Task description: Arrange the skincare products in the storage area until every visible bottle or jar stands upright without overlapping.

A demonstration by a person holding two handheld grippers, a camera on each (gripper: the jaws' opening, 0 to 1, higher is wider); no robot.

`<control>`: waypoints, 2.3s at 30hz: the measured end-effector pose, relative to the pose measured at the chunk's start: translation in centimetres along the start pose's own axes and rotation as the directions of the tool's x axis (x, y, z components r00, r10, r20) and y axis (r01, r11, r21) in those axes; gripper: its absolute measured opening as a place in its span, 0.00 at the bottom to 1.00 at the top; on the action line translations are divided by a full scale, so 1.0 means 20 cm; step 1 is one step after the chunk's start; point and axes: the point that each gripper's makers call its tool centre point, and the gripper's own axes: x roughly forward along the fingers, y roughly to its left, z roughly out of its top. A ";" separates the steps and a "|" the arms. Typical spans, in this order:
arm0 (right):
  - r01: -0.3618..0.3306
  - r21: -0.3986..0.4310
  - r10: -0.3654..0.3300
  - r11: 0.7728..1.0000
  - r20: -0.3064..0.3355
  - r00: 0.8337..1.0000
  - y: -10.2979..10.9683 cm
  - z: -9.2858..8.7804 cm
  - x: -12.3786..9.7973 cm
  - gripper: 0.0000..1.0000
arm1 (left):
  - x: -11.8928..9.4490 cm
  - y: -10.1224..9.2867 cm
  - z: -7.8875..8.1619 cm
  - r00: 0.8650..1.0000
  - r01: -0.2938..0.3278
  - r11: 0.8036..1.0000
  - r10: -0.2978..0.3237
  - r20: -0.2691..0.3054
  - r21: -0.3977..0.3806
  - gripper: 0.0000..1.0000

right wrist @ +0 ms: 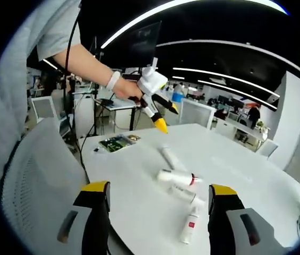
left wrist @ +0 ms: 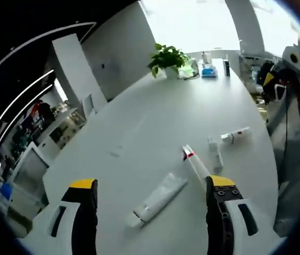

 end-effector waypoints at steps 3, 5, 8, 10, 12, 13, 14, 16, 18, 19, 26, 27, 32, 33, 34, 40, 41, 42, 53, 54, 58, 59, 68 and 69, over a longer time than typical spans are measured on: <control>0.007 0.000 -0.007 1.000 0.000 1.000 -0.01 0.00 0.00 0.75 | 0.04 0.03 -0.07 0.999 0.016 1.000 -0.015 -0.044 0.005 0.83; 0.011 0.000 -0.011 1.000 0.001 1.000 -0.01 0.00 0.00 0.74 | 0.06 0.03 -0.09 0.998 0.023 1.000 -0.022 -0.062 0.006 0.84; 0.014 0.000 -0.014 1.000 0.005 1.000 -0.01 0.00 0.00 0.74 | 0.09 0.03 -0.13 0.995 0.051 0.998 -0.049 -0.090 0.024 0.84; 0.016 -0.001 -0.016 1.000 0.005 1.000 -0.01 0.01 0.00 0.74 | 0.12 0.04 -0.18 0.990 0.071 0.996 -0.064 -0.126 0.051 0.85; 0.019 -0.005 -0.019 1.000 0.006 1.000 -0.02 0.01 0.00 0.74 | 0.14 0.04 -0.22 0.984 0.090 0.992 -0.076 -0.159 0.083 0.85; 0.024 -0.009 -0.024 1.000 0.008 1.000 -0.02 0.01 0.00 0.74 | 0.14 0.05 -0.25 0.981 0.098 0.989 -0.078 -0.178 0.107 0.85; 0.026 -0.009 -0.026 1.000 0.010 1.000 -0.02 0.01 0.00 0.74 | 0.15 0.05 -0.28 0.977 0.103 0.987 -0.079 -0.196 0.119 0.86; 0.030 -0.004 -0.030 1.000 0.004 1.000 -0.03 0.01 0.00 0.74 | 0.18 0.04 -0.33 0.971 0.124 0.987 -0.100 -0.218 0.099 0.85; 0.035 -0.005 -0.035 0.999 0.007 0.999 -0.03 0.01 0.00 0.74 | 0.20 0.03 -0.36 0.964 0.144 0.985 -0.117 -0.238 0.099 0.87; 0.037 -0.006 -0.037 0.999 0.005 0.999 -0.03 0.01 0.00 0.74 | 0.21 0.02 -0.37 0.961 0.155 0.983 -0.126 -0.247 0.099 0.87; 0.056 -0.009 -0.056 0.998 0.010 0.998 -0.05 0.01 -0.01 0.75 | 0.30 0.00 -0.46 0.926 0.237 0.966 -0.193 -0.324 0.102 0.91; 0.057 -0.009 -0.057 0.998 0.009 0.998 -0.05 0.01 -0.01 0.75 | 0.32 0.00 -0.47 0.922 0.249 0.963 -0.204 -0.329 0.101 0.91; 0.056 -0.016 -0.056 0.998 -0.003 0.998 -0.05 0.00 0.00 0.75 | 0.38 -0.01 -0.50 0.896 0.307 0.946 -0.248 -0.369 0.110 0.90; 0.056 -0.017 -0.057 0.998 -0.003 0.998 -0.05 0.00 0.00 0.75 | 0.40 -0.01 -0.52 0.893 0.312 0.945 -0.256 -0.369 0.099 0.89; 0.055 -0.015 -0.055 0.998 -0.005 0.998 -0.05 0.00 0.00 0.75 | 0.41 -0.02 -0.54 0.884 0.327 0.941 -0.273 -0.379 0.084 0.89; 0.066 -0.003 -0.066 0.998 -0.017 0.998 -0.07 -0.02 0.00 0.75 | 0.47 -0.01 -0.62 0.846 0.385 0.913 -0.293 -0.446 0.132 0.83; 0.068 -0.004 -0.069 0.998 -0.018 0.997 -0.07 -0.02 0.00 0.75 | 0.48 -0.01 -0.63 0.835 0.398 0.908 -0.298 -0.463 0.133 0.81; 0.068 -0.001 -0.068 0.998 -0.019 0.998 -0.07 -0.02 0.00 0.75 | 0.49 0.00 -0.64 0.832 0.394 0.909 -0.288 -0.473 0.139 0.81; 0.048 -0.001 -0.048 0.999 -0.054 0.997 -0.05 -0.06 0.01 0.74 | 0.58 -0.07 -0.69 0.776 0.493 0.857 -0.352 -0.523 0.154 0.66; 0.047 -0.001 -0.047 0.999 -0.059 0.997 -0.05 -0.06 0.01 0.74 | 0.58 -0.08 -0.69 0.772 0.496 0.854 -0.352 -0.529 0.155 0.64; 0.049 0.008 -0.049 0.999 -0.067 0.997 -0.06 -0.07 0.02 0.73 | 0.60 -0.08 -0.70 0.754 0.518 0.838 -0.350 -0.556 0.174 0.64; 0.050 0.008 -0.049 0.999 -0.070 0.996 -0.06 -0.07 0.02 0.73 | 0.62 -0.07 -0.69 0.764 0.509 0.846 -0.358 -0.537 0.161 0.65; 0.047 0.013 -0.046 0.999 -0.080 0.996 -0.06 -0.09 0.02 0.72 | 0.62 -0.09 -0.70 0.723 0.506 0.862 -0.403 -0.561 0.032 0.47; 0.045 0.015 -0.044 0.999 -0.082 0.996 -0.06 -0.09 0.02 0.72 | 0.61 -0.10 -0.70 0.721 0.498 0.867 -0.408 -0.559 0.010 0.43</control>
